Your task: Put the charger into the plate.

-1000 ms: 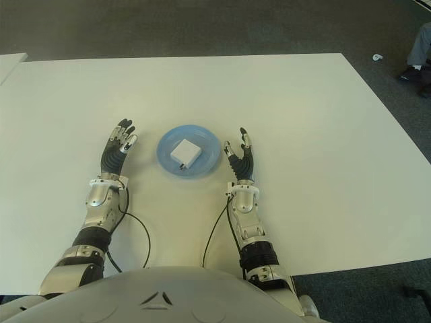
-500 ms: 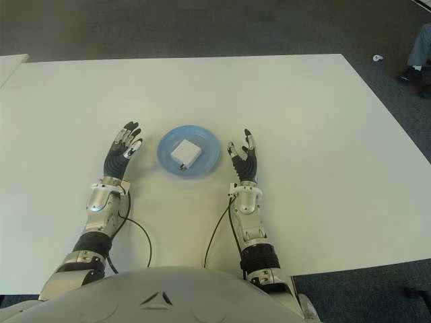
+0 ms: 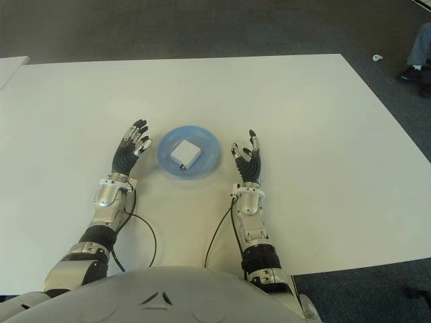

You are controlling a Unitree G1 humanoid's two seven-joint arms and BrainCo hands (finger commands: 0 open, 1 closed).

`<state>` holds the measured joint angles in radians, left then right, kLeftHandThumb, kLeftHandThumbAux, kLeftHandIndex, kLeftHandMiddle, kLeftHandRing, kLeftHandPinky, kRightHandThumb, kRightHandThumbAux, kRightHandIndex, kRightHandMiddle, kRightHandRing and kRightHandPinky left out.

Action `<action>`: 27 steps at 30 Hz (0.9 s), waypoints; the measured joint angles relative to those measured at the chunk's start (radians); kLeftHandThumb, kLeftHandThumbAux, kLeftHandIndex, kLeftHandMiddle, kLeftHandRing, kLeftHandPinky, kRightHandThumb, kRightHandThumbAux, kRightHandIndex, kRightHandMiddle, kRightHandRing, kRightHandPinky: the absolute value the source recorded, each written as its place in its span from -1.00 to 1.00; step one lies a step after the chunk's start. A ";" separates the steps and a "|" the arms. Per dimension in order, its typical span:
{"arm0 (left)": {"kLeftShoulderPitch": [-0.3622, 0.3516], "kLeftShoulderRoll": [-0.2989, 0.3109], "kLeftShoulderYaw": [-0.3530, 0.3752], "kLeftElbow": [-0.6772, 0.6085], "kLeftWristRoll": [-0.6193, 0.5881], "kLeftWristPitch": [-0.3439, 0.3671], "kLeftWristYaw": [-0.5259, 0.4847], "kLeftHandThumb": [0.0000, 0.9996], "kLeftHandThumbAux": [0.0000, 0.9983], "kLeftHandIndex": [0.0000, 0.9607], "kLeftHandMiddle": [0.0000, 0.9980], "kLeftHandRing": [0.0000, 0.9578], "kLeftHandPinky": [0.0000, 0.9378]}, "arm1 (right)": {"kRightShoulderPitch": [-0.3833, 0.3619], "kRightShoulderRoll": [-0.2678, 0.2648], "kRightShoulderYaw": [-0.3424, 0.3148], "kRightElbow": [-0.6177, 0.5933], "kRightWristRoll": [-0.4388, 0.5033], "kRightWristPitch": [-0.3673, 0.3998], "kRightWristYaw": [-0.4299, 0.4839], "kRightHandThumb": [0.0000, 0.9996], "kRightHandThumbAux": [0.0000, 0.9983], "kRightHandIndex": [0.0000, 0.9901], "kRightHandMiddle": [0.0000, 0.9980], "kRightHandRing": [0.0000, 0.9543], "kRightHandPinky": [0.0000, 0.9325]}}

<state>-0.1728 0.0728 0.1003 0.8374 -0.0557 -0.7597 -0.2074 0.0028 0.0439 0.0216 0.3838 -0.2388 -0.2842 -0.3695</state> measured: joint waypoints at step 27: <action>-0.017 0.001 -0.005 0.034 0.017 -0.056 0.074 -1.00 0.12 -1.00 -1.00 -1.00 -0.99 | -0.029 -0.034 0.001 0.025 0.000 0.013 0.066 -0.93 0.04 -1.00 -1.00 -1.00 -1.00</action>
<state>-0.1901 0.0738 0.0951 0.8714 -0.0387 -0.8160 -0.1338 -0.0264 0.0103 0.0227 0.4089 -0.2390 -0.2716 -0.3032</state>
